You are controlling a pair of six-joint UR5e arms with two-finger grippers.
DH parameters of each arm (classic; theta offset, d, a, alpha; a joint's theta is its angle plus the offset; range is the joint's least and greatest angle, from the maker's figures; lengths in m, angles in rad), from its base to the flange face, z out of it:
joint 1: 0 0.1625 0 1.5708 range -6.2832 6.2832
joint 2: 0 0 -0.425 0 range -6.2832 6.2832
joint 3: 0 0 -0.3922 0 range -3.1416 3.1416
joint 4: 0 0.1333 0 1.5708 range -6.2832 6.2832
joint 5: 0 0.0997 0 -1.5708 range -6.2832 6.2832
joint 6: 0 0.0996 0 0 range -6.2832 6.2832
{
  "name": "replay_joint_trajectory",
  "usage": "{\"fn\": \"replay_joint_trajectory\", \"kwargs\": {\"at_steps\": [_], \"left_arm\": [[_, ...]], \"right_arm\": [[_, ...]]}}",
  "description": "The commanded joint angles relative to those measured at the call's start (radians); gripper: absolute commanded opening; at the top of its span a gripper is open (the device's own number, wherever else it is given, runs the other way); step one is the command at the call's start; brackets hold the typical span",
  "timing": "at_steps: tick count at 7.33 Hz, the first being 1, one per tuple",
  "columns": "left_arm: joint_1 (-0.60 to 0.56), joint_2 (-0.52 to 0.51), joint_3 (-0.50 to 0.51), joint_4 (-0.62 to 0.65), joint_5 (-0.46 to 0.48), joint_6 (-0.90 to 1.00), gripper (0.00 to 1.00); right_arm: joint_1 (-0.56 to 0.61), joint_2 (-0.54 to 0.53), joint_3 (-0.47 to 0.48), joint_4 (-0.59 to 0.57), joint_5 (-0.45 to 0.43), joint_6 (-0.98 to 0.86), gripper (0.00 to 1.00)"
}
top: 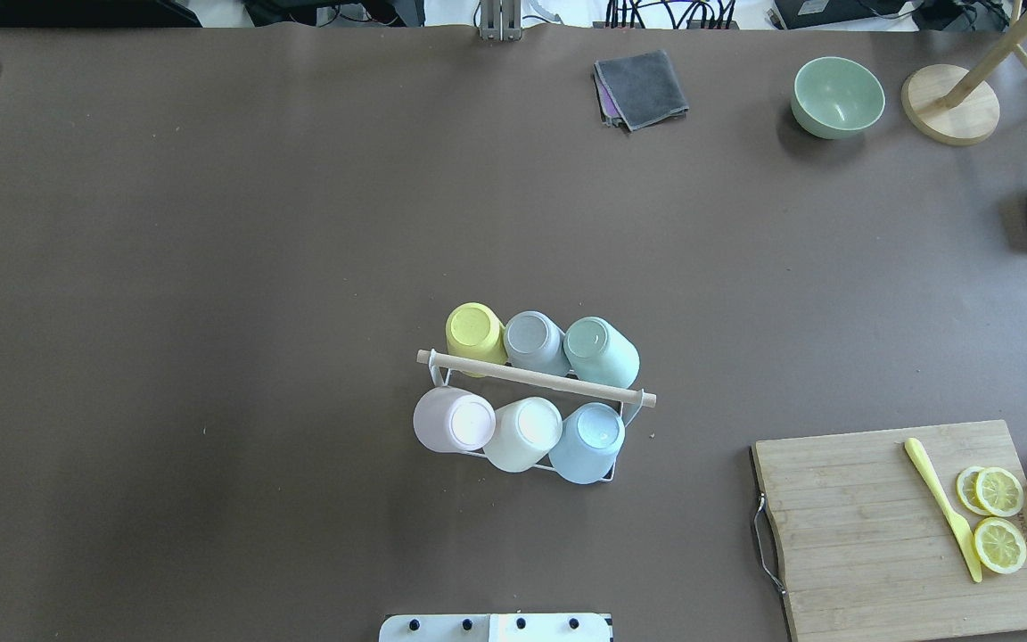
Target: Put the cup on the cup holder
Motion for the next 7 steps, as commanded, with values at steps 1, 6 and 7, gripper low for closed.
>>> {"fn": "replay_joint_trajectory", "kwargs": {"at_steps": [1,6,7], "left_arm": [[0.000,-0.008,0.004,0.000,0.002,-0.001,0.98],[0.000,-0.010,0.005,-0.002,0.007,0.000,0.98],[0.000,-0.010,0.010,-0.002,0.007,0.002,0.98]], "right_arm": [[0.000,-0.001,-0.003,0.001,0.007,0.001,1.00],[0.000,-0.001,-0.006,0.001,0.024,0.003,1.00],[0.000,-0.001,-0.005,0.001,0.024,0.003,1.00]]}}
